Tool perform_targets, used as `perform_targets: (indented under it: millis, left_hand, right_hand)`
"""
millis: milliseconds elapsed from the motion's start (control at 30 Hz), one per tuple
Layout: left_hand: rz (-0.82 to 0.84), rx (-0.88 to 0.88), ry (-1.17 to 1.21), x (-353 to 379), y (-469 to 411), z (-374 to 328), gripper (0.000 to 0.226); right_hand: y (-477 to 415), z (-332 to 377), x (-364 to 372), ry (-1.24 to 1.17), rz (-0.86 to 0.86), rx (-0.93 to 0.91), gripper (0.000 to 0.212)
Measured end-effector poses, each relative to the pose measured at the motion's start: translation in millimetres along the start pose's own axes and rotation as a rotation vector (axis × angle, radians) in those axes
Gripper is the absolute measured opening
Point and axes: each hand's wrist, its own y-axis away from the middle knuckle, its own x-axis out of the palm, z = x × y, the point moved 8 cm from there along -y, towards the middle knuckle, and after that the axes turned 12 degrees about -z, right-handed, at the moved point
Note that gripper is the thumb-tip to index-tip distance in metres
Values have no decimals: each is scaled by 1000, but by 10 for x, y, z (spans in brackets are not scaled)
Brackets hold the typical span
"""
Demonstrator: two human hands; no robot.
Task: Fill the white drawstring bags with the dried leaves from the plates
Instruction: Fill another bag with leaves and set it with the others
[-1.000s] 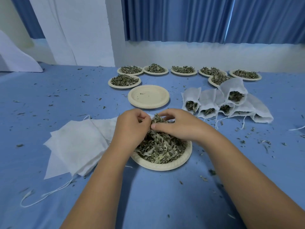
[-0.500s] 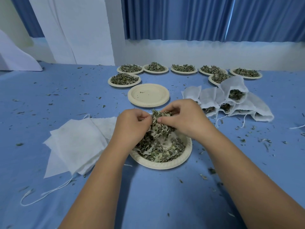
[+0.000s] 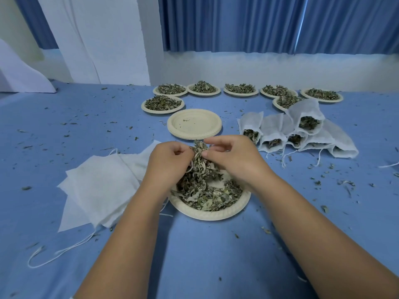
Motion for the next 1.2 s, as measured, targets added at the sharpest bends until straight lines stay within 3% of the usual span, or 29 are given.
perform_targets:
  millis: [100, 233, 333, 433, 500, 567, 767, 1000, 1100, 1200]
  left_hand:
    - [19, -53, 109, -16, 2, -7, 23]
    - [87, -127, 238, -8, 36, -22, 26]
    - [135, -167, 294, 3, 35, -13, 25]
    - [131, -158, 272, -6, 28, -7, 23]
    - [89, -118, 238, -26, 13, -18, 23]
    - [23, -37, 182, -61, -9, -50, 25]
    - [-62, 237, -4, -48, 59, -219, 26]
    - [61, 414, -111, 160, 250, -375, 12]
    - [-35, 391, -144, 73, 185, -347, 12]
    - [-116, 335, -173, -17, 113, -283, 12]
  right_hand:
    - [-13, -160, -11, -224, -17, 210, 31]
    - [-15, -270, 51, -239, 41, 347, 43]
    - [42, -238, 173, -413, 185, 433, 31]
    - [60, -226, 189, -448, 178, 424, 18]
    - [57, -237, 167, -438, 128, 420, 21]
    - [38, -266, 134, -426, 79, 426, 28]
    - [0, -302, 87, -258, -13, 374, 24]
    - [-53, -253, -59, 111, -160, 157, 22]
    - [-35, -255, -26, 31, -111, 206, 13]
    - [-3, -210, 47, -131, 23, 311, 18]
